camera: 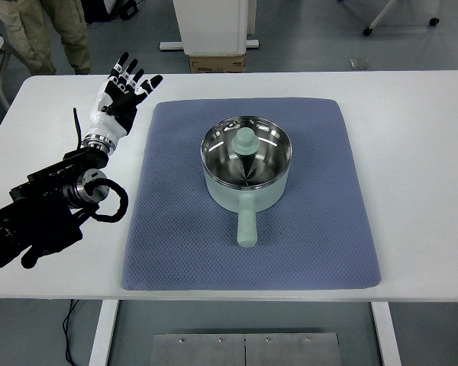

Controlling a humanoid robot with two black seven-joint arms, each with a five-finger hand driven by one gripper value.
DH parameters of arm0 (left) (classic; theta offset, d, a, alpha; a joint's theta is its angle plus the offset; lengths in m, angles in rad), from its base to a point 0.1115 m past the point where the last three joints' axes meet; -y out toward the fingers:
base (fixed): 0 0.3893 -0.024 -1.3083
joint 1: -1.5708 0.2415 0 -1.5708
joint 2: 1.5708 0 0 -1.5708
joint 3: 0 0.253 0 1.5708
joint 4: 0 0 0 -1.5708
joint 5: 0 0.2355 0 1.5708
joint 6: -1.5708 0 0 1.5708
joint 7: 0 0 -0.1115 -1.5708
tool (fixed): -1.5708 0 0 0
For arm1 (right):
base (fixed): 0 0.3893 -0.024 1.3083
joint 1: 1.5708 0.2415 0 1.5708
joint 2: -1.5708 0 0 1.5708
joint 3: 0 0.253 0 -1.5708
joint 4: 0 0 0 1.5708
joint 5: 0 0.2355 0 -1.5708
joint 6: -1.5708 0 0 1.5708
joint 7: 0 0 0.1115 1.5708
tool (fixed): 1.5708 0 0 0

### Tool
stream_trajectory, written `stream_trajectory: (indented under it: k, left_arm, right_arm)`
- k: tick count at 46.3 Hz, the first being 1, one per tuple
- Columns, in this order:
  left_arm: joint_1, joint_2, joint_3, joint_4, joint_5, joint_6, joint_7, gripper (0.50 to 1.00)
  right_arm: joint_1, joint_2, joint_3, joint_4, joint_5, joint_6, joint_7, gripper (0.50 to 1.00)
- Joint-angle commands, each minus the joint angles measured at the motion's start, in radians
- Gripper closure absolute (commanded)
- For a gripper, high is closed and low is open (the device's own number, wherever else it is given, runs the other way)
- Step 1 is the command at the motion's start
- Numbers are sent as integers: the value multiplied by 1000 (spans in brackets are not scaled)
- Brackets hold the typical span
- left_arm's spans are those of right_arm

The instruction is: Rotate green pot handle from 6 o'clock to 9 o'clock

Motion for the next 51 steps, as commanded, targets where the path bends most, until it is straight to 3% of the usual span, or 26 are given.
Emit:
stream_trajectory:
  k: [1, 38, 51]
  left_arm:
    - [2, 0, 0, 0, 0, -3, 0, 500]
    - [-4, 29, 6, 0, 9, -4, 0, 500]
    - [-27, 61, 0, 0, 120, 6, 0, 500]
  right_arm:
    - [0, 0, 0, 0, 0, 1, 0, 500]
    - [0, 0, 0, 0, 0, -1, 0, 500]
    - [0, 0, 0, 0, 0, -1, 0, 500]
